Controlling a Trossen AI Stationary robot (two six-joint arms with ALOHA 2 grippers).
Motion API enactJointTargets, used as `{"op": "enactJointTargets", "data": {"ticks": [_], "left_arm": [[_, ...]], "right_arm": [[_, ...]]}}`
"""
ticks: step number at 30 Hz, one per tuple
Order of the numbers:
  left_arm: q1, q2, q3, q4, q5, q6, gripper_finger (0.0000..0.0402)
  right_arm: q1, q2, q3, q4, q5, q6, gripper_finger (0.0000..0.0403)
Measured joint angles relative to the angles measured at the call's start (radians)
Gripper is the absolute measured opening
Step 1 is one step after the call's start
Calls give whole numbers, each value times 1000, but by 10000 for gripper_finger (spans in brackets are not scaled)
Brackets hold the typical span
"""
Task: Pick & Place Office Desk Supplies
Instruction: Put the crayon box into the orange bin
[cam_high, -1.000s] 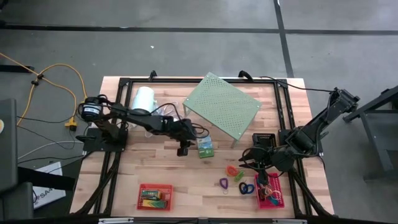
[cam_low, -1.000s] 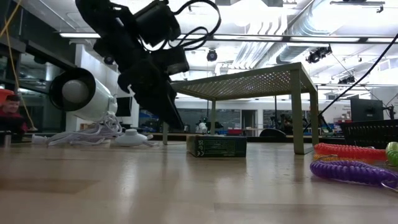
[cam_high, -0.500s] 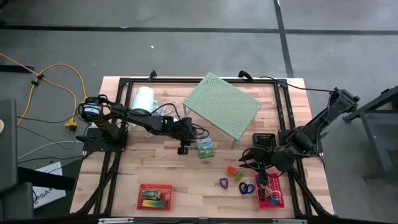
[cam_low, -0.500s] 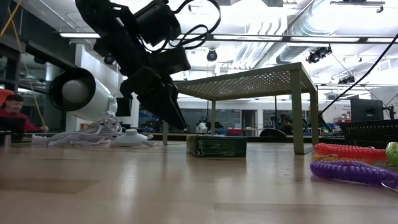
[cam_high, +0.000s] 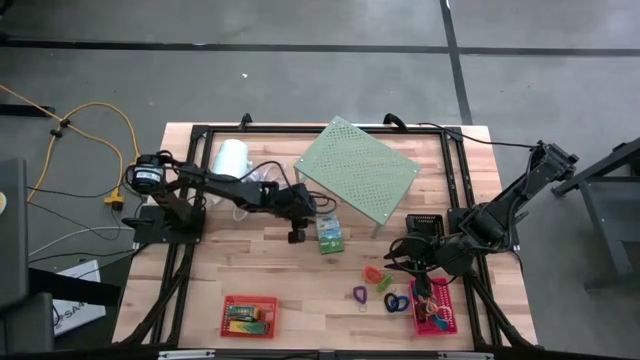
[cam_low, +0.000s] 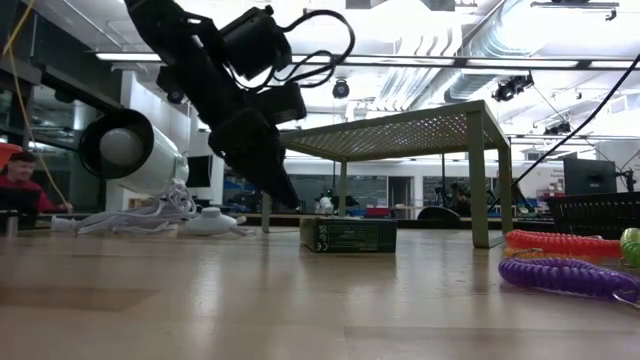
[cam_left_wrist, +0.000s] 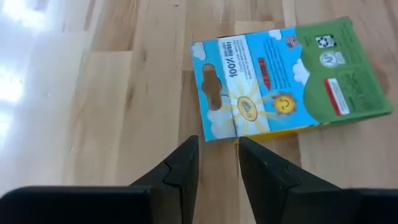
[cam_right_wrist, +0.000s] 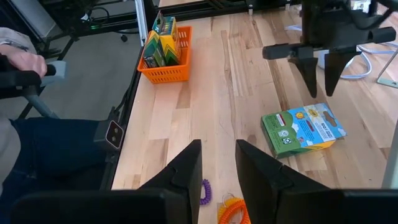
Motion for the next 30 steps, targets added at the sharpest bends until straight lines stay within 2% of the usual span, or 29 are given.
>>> {"op": "enactJointTargets", "data": {"ticks": [11, 19, 30], "left_arm": [[56, 0, 0, 2, 104, -151, 107], [93, 44, -41, 143, 229, -278, 107], [152, 48, -49, 166, 356, -338, 107]], "right_arm": [[0, 0, 0, 0, 0, 0, 86], [0, 0, 0, 0, 0, 0, 86], [0, 0, 0, 0, 0, 0, 86]]}}
